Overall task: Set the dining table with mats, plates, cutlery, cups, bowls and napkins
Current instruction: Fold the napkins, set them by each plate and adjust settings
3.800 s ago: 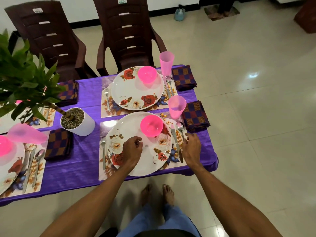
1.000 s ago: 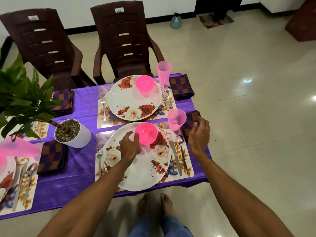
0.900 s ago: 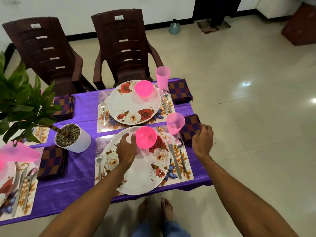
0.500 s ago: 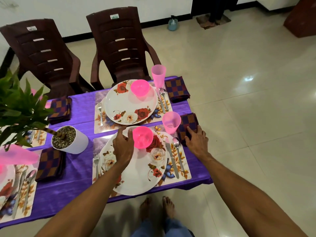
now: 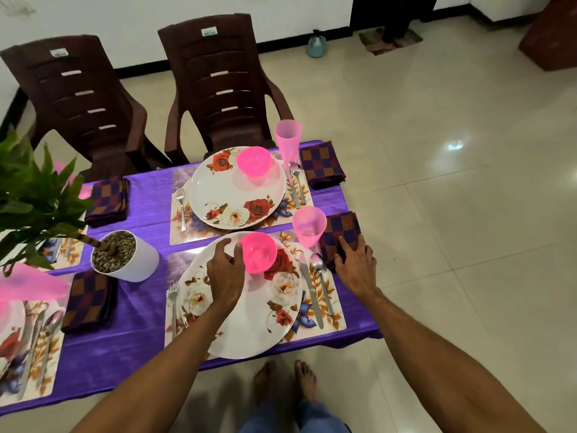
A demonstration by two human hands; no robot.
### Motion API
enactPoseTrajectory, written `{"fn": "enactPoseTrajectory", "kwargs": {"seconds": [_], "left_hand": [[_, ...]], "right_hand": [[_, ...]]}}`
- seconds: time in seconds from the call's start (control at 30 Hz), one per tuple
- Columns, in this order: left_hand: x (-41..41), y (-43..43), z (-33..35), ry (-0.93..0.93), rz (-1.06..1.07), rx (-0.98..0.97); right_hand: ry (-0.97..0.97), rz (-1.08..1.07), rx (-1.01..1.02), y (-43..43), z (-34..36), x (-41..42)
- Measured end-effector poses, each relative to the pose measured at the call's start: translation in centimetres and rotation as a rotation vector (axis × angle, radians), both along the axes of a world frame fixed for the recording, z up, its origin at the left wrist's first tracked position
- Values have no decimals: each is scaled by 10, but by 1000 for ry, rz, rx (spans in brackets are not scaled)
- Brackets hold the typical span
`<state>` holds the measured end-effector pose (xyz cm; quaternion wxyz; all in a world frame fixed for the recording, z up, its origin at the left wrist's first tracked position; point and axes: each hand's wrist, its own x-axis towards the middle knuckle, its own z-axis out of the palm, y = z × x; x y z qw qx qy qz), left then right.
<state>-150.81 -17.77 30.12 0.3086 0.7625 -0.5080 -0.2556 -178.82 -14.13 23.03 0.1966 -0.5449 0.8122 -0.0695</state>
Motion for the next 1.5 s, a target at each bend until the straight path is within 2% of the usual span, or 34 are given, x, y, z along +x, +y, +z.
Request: {"fn": "enactPoseTrajectory", "kwargs": {"seconds": [0.37, 1.07, 1.5], "left_hand": [[-3, 6, 1, 0, -7, -20], [5, 12, 2, 5, -20, -32], [-2, 13, 18, 21, -154, -24]], "right_hand": [[61, 64, 41, 6, -9, 2], [7, 89, 30, 9, -9, 8], [-96, -42, -347, 6, 45, 20]]}}
